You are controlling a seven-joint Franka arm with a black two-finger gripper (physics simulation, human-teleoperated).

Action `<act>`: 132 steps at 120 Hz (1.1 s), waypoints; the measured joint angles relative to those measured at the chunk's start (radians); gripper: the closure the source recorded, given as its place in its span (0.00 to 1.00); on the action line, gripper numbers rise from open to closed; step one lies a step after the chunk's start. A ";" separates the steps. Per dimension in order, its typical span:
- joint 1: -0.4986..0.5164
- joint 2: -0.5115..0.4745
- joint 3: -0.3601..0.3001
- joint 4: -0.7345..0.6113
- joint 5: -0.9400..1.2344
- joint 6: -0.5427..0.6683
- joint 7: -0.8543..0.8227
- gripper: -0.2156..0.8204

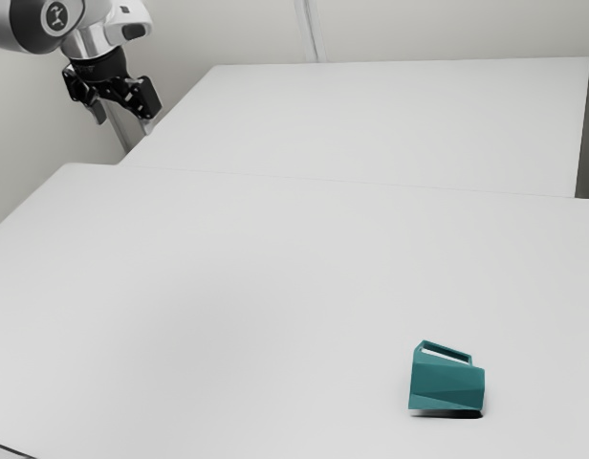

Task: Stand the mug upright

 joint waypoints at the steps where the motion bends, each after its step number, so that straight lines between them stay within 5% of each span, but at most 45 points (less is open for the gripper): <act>1: 0.000 0.000 0.000 0.000 -0.001 0.000 0.000 0.21; 53: -0.033 -0.013 -0.003 -0.064 -0.047 0.019 0.016 0.21; 91: -0.037 0.033 -0.004 -0.277 -0.431 0.089 0.017 0.21; 132: -0.020 0.081 -0.163 -0.487 -0.715 0.238 -0.031 0.21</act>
